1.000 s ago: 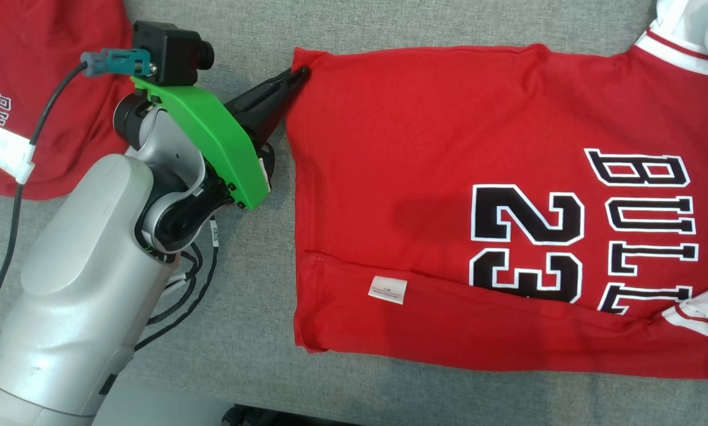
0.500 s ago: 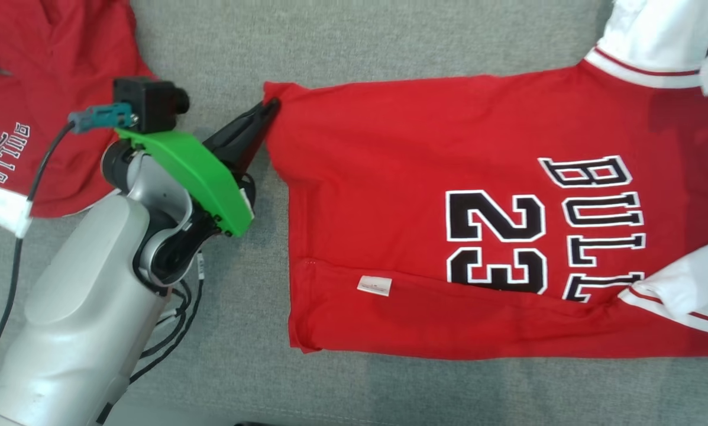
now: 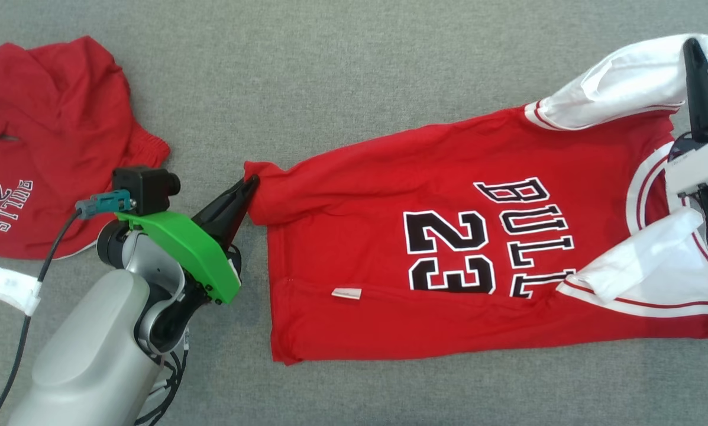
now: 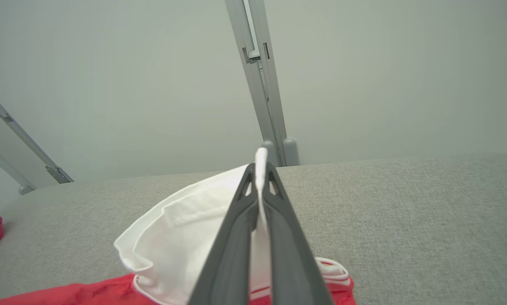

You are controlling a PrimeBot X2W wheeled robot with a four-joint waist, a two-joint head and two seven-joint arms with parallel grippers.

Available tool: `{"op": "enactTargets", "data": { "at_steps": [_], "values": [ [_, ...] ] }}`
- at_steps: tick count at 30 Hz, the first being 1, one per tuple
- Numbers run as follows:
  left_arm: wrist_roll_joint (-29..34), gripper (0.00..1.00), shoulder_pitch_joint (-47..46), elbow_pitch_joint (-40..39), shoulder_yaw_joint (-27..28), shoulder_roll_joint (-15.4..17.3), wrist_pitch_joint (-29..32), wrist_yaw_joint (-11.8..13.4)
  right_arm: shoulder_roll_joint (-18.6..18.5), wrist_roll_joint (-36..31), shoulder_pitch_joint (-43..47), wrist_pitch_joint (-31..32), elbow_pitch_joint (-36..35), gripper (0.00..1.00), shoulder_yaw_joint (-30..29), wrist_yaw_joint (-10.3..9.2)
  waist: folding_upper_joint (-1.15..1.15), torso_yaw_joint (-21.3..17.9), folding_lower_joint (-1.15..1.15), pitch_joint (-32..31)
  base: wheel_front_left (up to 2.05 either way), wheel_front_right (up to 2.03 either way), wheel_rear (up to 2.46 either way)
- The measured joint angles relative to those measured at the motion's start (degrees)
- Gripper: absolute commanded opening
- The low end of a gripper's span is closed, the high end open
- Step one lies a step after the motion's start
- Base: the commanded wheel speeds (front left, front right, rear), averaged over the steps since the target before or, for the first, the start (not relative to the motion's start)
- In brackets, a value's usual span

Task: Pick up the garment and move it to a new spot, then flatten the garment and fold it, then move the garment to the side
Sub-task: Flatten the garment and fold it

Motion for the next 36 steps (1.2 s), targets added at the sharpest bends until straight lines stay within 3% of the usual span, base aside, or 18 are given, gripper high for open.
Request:
{"op": "enactTargets", "data": {
  "at_steps": [7, 12, 20, 25, 26, 27, 28, 29, 30, 31, 32, 36],
  "values": [
    [0.05, 0.00, 2.88, -0.04, -0.38, 0.02, -2.23, 0.00, 0.16, 2.82, 8.77, -0.98, -2.23, 0.00, -3.22, 0.20, 0.00, -2.06, 0.00, -4.42, 0.00, 0.00, 0.00],
    [-0.14, 0.00, 5.50, 0.14, -0.63, -0.20, -2.98, 0.01, 2.33, 5.27, 16.28, -1.38, -4.14, 0.00, -4.30, 0.19, 0.00, -2.81, 0.00, -6.99, 0.00, 0.00, 0.00],
    [-1.10, 0.00, 9.34, 0.69, 0.41, 0.22, -4.71, 0.11, 5.35, 6.10, 22.95, -1.49, -7.35, 0.00, -2.13, 0.20, 0.00, -4.47, 0.00, -8.16, 0.00, 0.00, 0.00],
    [-1.10, 0.00, 9.97, 0.93, 0.14, 0.11, -4.75, 0.11, 4.78, 4.54, 26.57, -1.65, -7.84, 0.00, -1.78, 0.15, 0.00, -5.02, 0.00, -8.01, 0.00, 0.00, 0.00],
    [-1.10, 0.00, 10.11, 0.91, 0.11, 0.08, -4.76, 0.11, 4.35, 3.96, 27.00, -1.82, -7.83, 0.31, -1.71, 0.14, 0.00, -5.07, 0.00, -7.97, 0.00, 0.00, 0.00],
    [-1.10, 0.00, 10.32, 0.93, -0.01, 0.09, -4.76, 0.18, 3.72, 2.71, 27.35, -2.03, -7.84, 0.70, -1.47, 0.13, 0.00, -5.12, 0.00, -7.94, 0.00, 0.00, 0.00],
    [-1.10, 0.14, 10.59, 0.99, -0.14, 0.09, -4.75, 0.34, 3.20, 1.58, 27.46, -2.05, -7.91, 1.00, -1.34, 0.09, 0.00, -5.18, 0.00, -7.92, 0.00, 0.00, 0.00],
    [-1.10, 0.27, 10.96, 1.02, -0.23, 0.09, -4.75, 0.57, 2.98, 1.43, 27.47, -2.04, -8.03, 1.00, -1.29, 0.04, 0.00, -5.24, 0.00, -7.90, 0.00, 0.00, 0.00],
    [-1.09, 0.50, 11.37, 1.05, -0.33, 0.14, -4.76, 0.88, 3.02, 1.44, 27.52, -2.04, -8.31, 1.00, -1.25, 0.00, 0.00, -5.28, 0.00, -7.90, 0.00, 0.00, 0.00],
    [-1.04, 0.86, 11.70, 1.12, -0.53, 0.25, -4.76, 1.09, 3.13, 1.45, 27.67, -2.04, -8.76, 1.00, -1.19, -0.37, 0.00, -5.31, 0.00, -7.90, 0.00, 0.00, 0.00],
    [-0.87, 1.00, 12.01, 1.10, -0.89, 0.49, -4.76, 1.11, 3.15, 1.52, 27.91, -2.03, -9.23, 1.00, -1.16, -0.36, 0.00, -5.34, 0.00, -7.93, 0.00, 0.00, 0.00],
    [2.00, 1.00, 12.91, 0.36, -2.07, 2.09, -5.26, 2.31, 2.36, 1.65, 29.36, -1.18, -10.78, 1.00, -1.55, -0.40, 0.00, -5.33, 0.00, -8.18, 0.00, 0.00, 0.00]
  ]
}}
